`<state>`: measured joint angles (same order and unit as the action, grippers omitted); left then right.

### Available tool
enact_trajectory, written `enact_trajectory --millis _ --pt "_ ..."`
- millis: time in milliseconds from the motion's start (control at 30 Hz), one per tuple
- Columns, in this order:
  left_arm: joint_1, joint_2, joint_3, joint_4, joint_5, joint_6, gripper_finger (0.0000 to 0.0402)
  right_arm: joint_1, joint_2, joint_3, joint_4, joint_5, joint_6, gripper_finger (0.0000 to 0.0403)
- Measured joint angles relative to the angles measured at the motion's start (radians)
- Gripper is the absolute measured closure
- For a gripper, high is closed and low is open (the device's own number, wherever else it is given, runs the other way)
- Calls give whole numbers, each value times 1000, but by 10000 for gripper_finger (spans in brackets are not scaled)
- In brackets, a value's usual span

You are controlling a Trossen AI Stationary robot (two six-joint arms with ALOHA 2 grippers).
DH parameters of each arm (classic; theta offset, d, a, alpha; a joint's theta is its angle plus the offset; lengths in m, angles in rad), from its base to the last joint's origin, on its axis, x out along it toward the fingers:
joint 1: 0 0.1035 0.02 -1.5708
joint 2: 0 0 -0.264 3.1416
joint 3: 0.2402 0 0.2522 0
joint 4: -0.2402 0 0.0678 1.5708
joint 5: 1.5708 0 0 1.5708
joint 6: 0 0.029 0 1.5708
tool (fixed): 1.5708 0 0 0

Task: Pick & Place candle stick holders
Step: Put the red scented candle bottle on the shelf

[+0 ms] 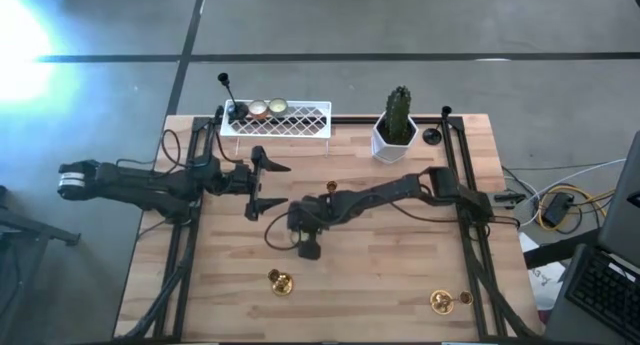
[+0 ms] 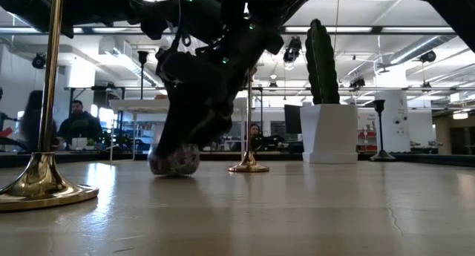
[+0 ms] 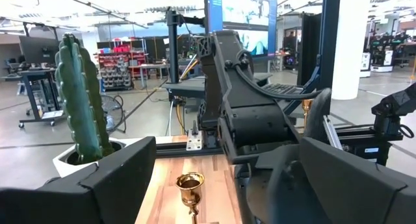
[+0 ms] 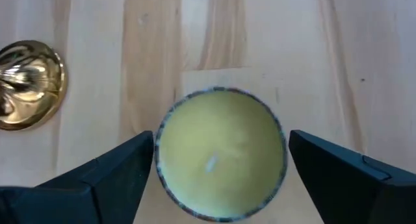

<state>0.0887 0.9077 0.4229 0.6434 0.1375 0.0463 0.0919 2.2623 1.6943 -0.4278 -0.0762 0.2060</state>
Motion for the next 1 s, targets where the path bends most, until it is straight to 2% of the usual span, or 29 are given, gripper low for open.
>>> enact_trajectory --millis 133,333,600,733,1000 --pt "0 0 0 -1 0 0 21 -16 0 6 -15 -1 3 39" --pt "1 -2 0 -3 0 1 21 -26 -49 48 -159 -2 26 38" --pt "1 -23 0 -1 -1 8 21 1 -192 46 -345 0 34 37" --pt "1 -43 0 -3 -1 7 21 57 -308 -8 -411 5 75 37" --pt "1 -82 0 -3 -1 7 21 228 -604 -194 -325 225 180 37"
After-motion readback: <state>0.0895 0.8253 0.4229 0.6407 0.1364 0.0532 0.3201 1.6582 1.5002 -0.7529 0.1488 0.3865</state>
